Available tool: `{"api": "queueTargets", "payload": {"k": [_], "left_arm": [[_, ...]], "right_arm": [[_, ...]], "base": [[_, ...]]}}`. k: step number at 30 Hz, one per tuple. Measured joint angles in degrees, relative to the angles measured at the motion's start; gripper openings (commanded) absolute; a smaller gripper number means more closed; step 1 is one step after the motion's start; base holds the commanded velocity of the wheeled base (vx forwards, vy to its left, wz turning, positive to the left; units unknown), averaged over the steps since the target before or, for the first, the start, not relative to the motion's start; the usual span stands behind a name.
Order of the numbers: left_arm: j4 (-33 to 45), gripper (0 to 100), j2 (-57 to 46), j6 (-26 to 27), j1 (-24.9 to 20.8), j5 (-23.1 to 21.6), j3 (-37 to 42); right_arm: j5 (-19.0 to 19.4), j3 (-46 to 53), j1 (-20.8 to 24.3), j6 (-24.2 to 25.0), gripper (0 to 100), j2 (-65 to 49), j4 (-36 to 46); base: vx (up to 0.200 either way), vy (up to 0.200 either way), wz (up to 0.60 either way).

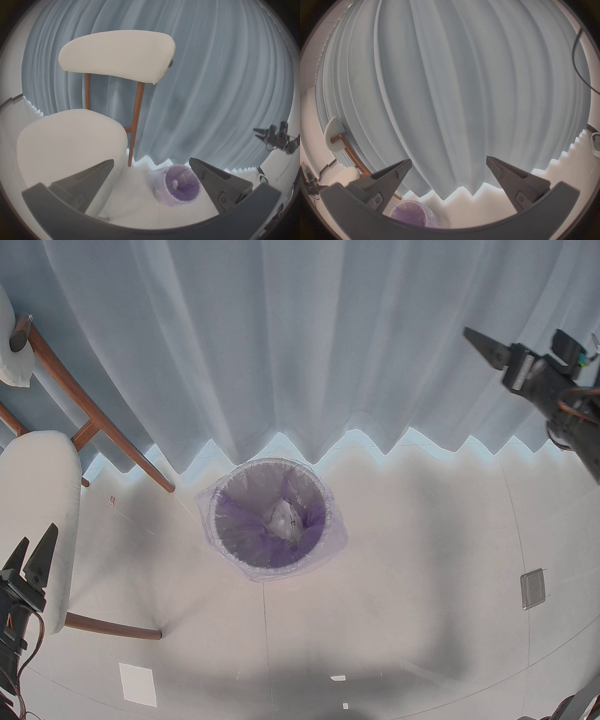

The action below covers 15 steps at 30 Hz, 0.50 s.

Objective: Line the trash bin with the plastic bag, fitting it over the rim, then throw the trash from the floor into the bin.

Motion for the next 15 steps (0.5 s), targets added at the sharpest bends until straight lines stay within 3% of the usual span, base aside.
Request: {"api": "queueTargets", "payload": {"k": [5, 10, 15], "left_arm": [[10.00, 100, -5.53, 3.47, 0.39, -2.30, -0.24], [27.87, 100, -13.82, 5.80, 0.61, -3.96, -2.36], [40.70, 100, -23.02, 7.39, 0.63, -5.74, -4.68]], "right_arm": [[0.06, 8.70, -2.78, -0.41, 100, -14.20, 6.50], [0.13, 19.26, -4.61, -1.60, 100, -28.72, 13.06], [0.24, 30.34, -5.74, -3.07, 100, -42.31, 19.96]], "base": [[0.000, 0.000, 0.00], [0.000, 0.000, 0.00], [0.000, 0.000, 0.00]]}}
